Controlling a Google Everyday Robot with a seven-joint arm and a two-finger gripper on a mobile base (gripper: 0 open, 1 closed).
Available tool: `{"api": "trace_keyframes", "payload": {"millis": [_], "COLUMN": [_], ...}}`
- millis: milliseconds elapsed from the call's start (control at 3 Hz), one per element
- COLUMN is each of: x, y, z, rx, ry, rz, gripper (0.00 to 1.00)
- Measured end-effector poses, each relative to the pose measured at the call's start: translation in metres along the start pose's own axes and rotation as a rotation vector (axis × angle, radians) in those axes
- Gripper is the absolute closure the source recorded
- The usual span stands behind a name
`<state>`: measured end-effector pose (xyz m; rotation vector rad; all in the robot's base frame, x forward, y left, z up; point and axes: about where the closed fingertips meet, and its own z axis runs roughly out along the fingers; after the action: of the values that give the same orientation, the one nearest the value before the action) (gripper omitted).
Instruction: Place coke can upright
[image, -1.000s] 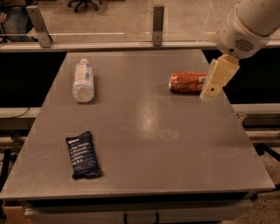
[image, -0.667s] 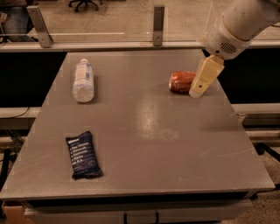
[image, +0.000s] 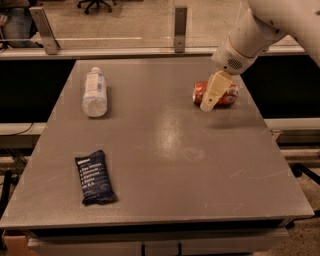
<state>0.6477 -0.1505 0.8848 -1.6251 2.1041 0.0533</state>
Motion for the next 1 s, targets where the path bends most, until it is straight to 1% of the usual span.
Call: {"api": "trace_keyframes", "payload": {"millis": [333, 667, 1000], "x": [0.000, 0.004, 0.010], "y": [-0.011, -0.014, -0.015], "z": [0.024, 0.041, 0.049], "rx": [-0.025, -0.055, -0.073], "ry": [0.012, 0.032, 0.049], "rz": [0.011, 0.027, 0.038], "gripper": [0.00, 0.17, 0.41]}}
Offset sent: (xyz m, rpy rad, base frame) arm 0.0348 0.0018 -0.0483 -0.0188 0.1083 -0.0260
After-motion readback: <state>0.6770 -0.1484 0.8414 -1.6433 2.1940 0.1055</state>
